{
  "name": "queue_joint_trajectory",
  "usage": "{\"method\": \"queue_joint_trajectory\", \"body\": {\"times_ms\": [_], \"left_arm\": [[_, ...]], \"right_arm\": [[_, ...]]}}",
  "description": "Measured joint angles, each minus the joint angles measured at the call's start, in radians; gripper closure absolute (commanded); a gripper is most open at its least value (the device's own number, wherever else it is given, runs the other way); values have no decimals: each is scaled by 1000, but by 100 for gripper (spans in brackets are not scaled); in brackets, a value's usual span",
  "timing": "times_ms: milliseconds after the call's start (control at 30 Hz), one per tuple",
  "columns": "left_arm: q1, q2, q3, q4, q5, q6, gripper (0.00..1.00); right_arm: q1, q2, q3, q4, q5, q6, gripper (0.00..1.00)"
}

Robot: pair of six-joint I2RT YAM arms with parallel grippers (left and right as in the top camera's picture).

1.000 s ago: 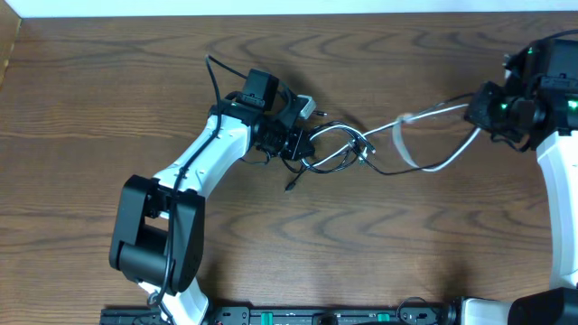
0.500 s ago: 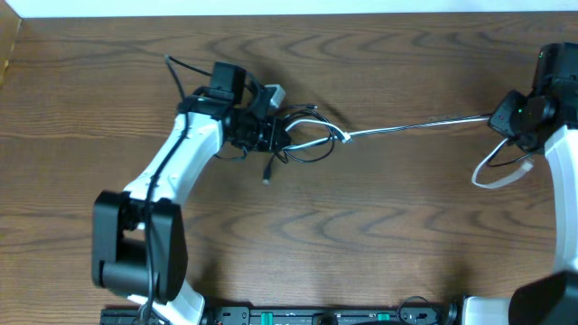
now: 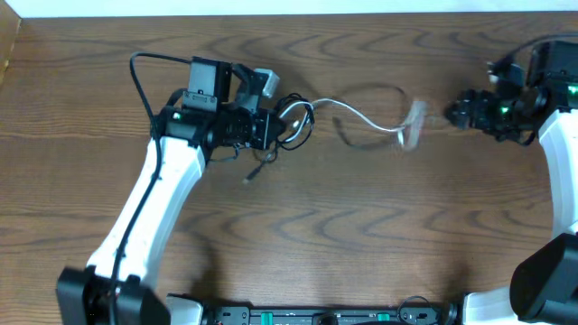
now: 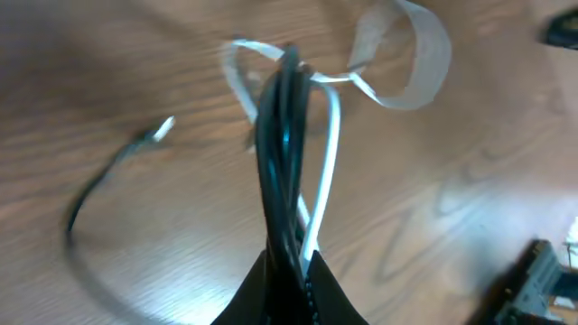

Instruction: Untangle cables

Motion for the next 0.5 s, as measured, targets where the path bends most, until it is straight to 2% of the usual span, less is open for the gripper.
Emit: {"method": "queue_joint_trajectory", "body": {"times_ms": [200, 400, 500], "left_arm": [[-69, -65, 0, 2, 37, -39, 93], [-79, -69, -1, 69, 104, -106, 92], [-78, -69, -2, 149, 174, -144, 93]], "right_arm": [[59, 0, 0, 31, -342, -164, 9], [135, 0, 0, 73, -496, -205, 9], [166, 0, 0, 102, -560, -213, 13]]}}
